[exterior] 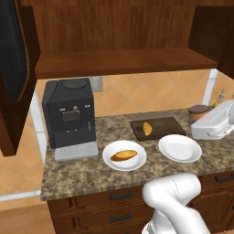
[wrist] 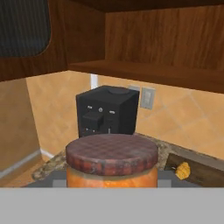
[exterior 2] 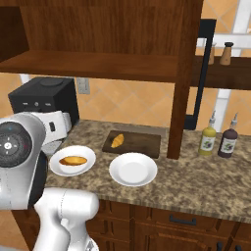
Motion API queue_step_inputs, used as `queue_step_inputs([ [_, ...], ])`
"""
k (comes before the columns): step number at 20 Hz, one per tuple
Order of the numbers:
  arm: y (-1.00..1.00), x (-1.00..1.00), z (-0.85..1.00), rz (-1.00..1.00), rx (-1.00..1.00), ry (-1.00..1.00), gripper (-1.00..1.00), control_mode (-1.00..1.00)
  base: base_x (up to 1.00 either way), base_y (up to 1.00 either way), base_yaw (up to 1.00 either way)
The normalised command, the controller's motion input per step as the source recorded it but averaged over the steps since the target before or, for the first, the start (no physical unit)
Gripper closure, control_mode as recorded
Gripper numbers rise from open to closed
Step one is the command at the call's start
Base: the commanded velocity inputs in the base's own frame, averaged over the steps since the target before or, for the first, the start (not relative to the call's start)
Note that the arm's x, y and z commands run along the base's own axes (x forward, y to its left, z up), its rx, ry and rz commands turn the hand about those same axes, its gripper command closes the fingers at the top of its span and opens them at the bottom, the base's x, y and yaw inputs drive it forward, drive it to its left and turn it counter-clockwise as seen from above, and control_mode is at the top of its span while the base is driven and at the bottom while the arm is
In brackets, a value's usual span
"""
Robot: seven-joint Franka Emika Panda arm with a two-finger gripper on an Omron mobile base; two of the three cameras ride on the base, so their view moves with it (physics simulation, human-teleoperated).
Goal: From the different types of pastries on the counter, select a croissant and place it on the cutting board. Then retrieve a jar of jam from the cabinet and place it alongside the croissant on the cutting board.
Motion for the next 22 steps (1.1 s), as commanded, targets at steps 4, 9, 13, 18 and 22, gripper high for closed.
queue_step_inputs([
  [4,0.56,0.02,-0.78,0.0,0.05,-0.19,1.0,-1.0,0.0,0.0,0.0],
  [9,0.09,0.0,-0.92,0.03,0.18,-0.23,1.0,-1.0,0.0,0.0,0.0],
  [13,0.0,0.0,-1.0,0.05,0.29,-0.29,1.0,-1.0,0.0,0.0,0.0],
  [18,0.08,0.0,-0.62,0.03,0.21,-0.18,1.0,-1.0,0.0,0.0,0.0],
  [22,0.72,0.0,-0.82,0.05,0.2,-0.11,1.0,-1.0,0.0,0.0,0.0],
])
